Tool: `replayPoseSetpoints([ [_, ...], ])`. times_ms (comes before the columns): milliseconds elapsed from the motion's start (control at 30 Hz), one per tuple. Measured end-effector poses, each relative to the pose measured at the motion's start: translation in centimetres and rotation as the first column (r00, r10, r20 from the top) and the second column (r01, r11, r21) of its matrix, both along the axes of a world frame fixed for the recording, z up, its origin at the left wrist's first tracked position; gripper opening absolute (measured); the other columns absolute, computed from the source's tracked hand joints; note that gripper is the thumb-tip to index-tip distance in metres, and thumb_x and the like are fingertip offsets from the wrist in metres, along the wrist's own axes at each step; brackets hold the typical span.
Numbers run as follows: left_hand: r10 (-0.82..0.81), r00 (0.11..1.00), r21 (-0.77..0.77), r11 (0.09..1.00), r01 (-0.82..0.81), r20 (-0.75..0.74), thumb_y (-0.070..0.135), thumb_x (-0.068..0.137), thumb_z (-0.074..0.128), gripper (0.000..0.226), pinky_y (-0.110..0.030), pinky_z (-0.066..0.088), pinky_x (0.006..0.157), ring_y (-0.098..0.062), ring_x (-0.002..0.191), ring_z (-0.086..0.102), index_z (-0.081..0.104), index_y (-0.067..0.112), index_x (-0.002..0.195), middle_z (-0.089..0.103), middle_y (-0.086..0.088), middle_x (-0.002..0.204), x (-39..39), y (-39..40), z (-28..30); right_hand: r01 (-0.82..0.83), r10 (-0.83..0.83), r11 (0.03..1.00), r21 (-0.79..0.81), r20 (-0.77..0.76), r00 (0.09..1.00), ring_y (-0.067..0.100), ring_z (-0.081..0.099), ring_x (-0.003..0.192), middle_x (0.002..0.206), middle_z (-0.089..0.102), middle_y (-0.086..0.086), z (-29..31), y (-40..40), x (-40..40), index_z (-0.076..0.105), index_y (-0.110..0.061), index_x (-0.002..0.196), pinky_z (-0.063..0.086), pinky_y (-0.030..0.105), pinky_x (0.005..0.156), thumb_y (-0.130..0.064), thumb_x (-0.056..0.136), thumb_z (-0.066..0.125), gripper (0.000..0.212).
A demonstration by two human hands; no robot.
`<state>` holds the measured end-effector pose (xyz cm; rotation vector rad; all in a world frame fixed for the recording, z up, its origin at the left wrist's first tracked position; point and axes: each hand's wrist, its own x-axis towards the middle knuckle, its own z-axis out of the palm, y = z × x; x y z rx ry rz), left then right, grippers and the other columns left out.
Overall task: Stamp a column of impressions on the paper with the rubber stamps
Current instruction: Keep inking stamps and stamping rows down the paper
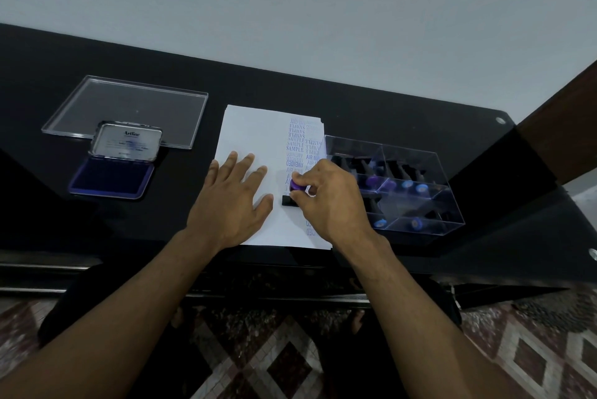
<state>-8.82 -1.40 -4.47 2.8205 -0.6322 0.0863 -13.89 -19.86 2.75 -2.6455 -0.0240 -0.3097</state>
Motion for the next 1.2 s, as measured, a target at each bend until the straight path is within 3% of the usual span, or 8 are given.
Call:
replayPoseSetpoints([
  [633,-0.004,1.0,-0.012,1.0,0.004,0.005,0.066,0.093,0.014,0.078,-0.052,0.008,0.126,-0.027,0.156,0.009,0.036,0.024,0.155,0.021,-0.005,0.167,-0.01,0.08,-0.11,0.005,-0.006,1.0,-0.005,-0.05,0.999,0.011,0.06,0.092,0.104,0.066,-0.004,0.34,-0.15,0.47,0.075,-0.019,0.111,0.054,0.034,0.086,-0.026,0.087,0.074,0.025],
  [1200,-0.009,1.0,-0.023,1.0,0.009,0.002,0.066,0.094,0.016,0.077,-0.052,0.007,0.126,-0.028,0.156,0.008,0.036,0.024,0.155,0.021,-0.006,0.167,0.0,0.14,-0.16,0.003,-0.004,1.0,-0.017,-0.047,0.999,0.016,0.06,0.094,0.102,0.065,-0.001,0.43,0.06,0.23,0.076,-0.018,0.109,0.054,0.04,0.085,-0.024,0.088,0.073,0.022],
])
